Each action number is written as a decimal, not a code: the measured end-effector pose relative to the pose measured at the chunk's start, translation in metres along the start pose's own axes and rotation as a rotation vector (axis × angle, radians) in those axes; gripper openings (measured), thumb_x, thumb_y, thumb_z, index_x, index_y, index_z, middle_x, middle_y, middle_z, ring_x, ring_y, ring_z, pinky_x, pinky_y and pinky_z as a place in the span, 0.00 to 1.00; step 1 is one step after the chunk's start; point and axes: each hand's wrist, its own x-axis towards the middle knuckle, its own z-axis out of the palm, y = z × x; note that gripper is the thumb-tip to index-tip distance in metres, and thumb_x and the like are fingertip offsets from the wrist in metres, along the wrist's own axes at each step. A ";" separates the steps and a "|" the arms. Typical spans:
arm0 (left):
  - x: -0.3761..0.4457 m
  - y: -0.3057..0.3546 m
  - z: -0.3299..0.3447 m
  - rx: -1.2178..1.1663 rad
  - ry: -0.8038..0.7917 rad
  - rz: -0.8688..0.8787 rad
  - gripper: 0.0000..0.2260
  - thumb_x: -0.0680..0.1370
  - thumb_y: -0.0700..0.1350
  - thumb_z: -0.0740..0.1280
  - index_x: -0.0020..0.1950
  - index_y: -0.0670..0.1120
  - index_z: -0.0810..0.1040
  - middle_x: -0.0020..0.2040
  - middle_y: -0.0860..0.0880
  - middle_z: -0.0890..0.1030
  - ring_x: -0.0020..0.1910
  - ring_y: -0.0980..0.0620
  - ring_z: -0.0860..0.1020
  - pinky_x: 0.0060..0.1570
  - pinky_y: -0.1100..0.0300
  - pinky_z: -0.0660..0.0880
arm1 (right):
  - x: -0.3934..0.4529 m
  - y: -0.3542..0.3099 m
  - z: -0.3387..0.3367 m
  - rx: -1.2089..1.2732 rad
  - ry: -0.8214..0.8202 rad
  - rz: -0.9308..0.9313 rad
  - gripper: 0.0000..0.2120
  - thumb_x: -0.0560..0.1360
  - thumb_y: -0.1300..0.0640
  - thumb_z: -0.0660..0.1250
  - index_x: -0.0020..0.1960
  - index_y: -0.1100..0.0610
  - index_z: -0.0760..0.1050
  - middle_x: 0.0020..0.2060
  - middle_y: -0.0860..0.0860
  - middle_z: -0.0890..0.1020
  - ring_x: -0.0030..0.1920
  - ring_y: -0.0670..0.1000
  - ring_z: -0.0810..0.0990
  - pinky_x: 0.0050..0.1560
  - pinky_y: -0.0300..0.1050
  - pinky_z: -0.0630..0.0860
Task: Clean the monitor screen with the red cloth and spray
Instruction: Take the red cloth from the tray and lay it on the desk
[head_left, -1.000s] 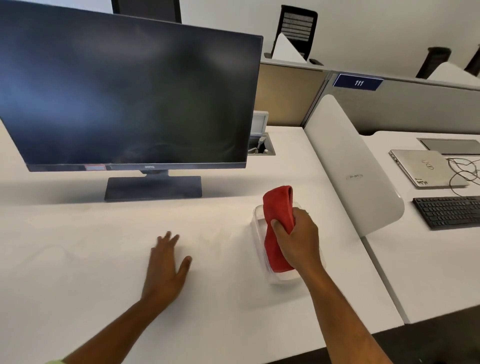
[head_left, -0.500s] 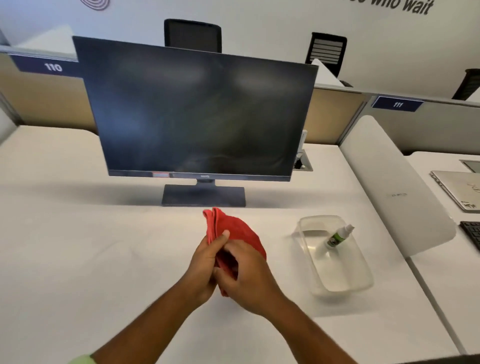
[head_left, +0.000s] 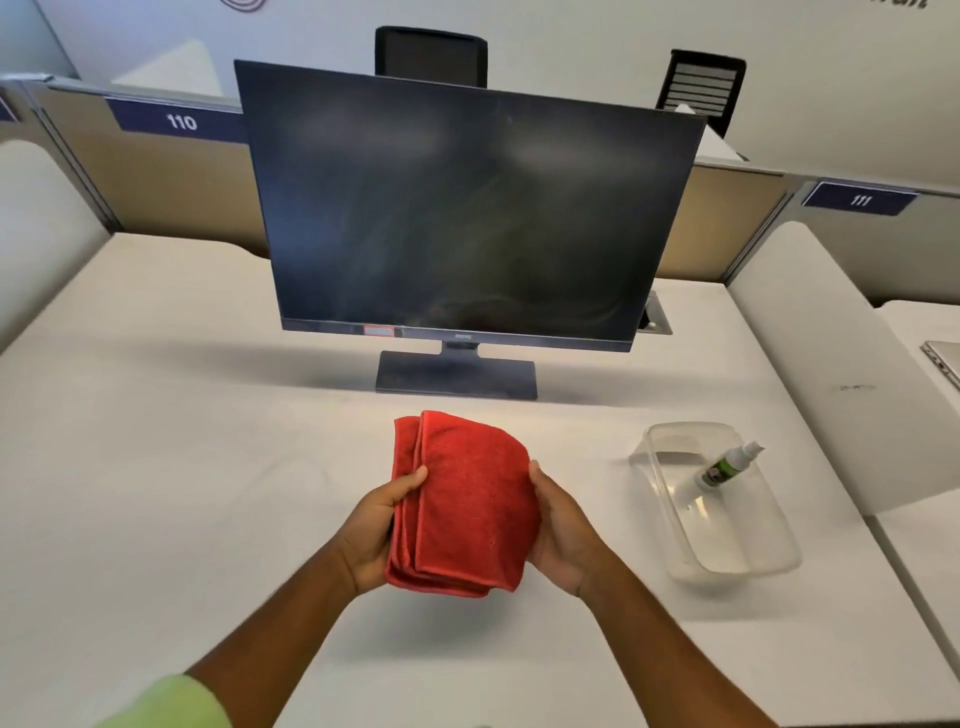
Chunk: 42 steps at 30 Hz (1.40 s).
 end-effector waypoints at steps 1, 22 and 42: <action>0.000 0.000 -0.003 0.014 0.004 0.012 0.18 0.79 0.48 0.67 0.67 0.41 0.79 0.64 0.36 0.80 0.61 0.36 0.80 0.60 0.40 0.77 | 0.000 0.001 -0.002 0.026 -0.007 -0.006 0.20 0.83 0.41 0.65 0.68 0.51 0.79 0.64 0.54 0.85 0.66 0.57 0.83 0.68 0.63 0.78; 0.035 -0.060 -0.037 1.950 0.293 0.630 0.32 0.82 0.64 0.49 0.82 0.55 0.42 0.82 0.54 0.39 0.81 0.49 0.40 0.79 0.45 0.43 | 0.034 0.056 -0.029 -1.737 0.342 -0.674 0.33 0.84 0.34 0.52 0.85 0.46 0.52 0.86 0.48 0.50 0.85 0.53 0.47 0.84 0.55 0.50; 0.076 -0.069 0.044 2.009 0.188 0.697 0.34 0.81 0.67 0.45 0.82 0.53 0.42 0.82 0.54 0.38 0.81 0.49 0.38 0.78 0.46 0.39 | -0.029 -0.004 -0.064 -1.241 0.607 -1.006 0.22 0.82 0.46 0.66 0.73 0.53 0.75 0.76 0.50 0.73 0.78 0.50 0.67 0.78 0.38 0.60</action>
